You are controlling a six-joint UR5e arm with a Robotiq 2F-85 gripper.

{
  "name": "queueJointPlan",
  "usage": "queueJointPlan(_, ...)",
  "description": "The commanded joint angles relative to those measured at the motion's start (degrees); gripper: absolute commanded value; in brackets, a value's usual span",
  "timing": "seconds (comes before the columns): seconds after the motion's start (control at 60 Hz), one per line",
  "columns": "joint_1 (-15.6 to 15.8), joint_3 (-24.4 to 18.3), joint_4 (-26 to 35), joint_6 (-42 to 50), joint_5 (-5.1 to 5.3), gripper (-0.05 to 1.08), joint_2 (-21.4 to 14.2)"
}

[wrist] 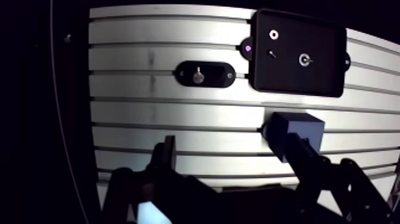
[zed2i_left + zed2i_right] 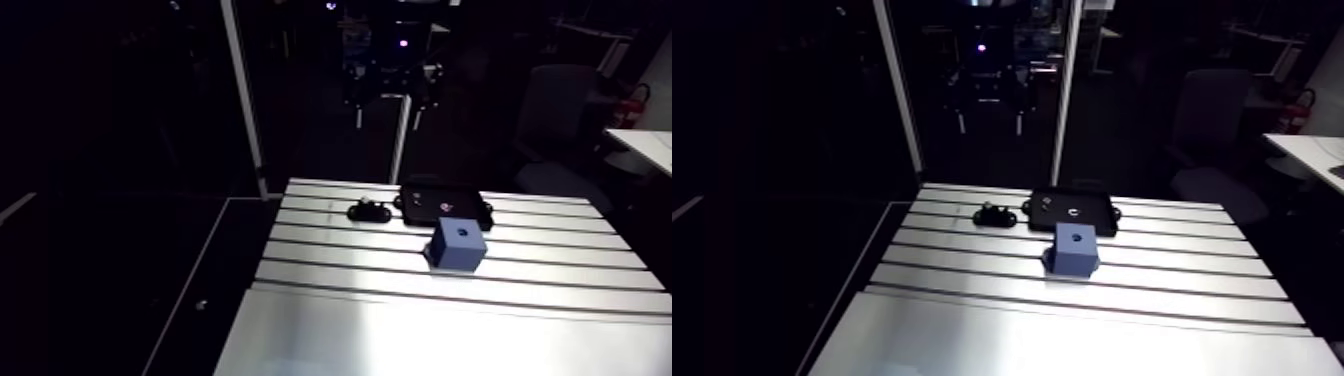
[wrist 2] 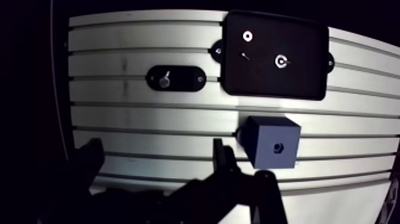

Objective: Pick up the M10 bolt and insert it into the hex recess until seated.

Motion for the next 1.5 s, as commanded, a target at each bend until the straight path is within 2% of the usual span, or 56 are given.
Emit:
queueJointPlan(0.017,0.92,1.19,-2.95,1.71,-0.12,0.01,1.76)
queueJointPlan(0.717,1.32,2.07,-9.47,1.75,-0.3,0.01,9.05)
queueJointPlan(1.183,1.41,3.21,-15.22,1.84,-0.3,0.02,11.98)
queueJointPlan(1.317,1.5,3.21,-15.7,2.79,-0.56,0.05,12.93)
queueJointPlan(1.5,1.67,3.21,-16.45,2.9,-0.4,0.09,14.35)
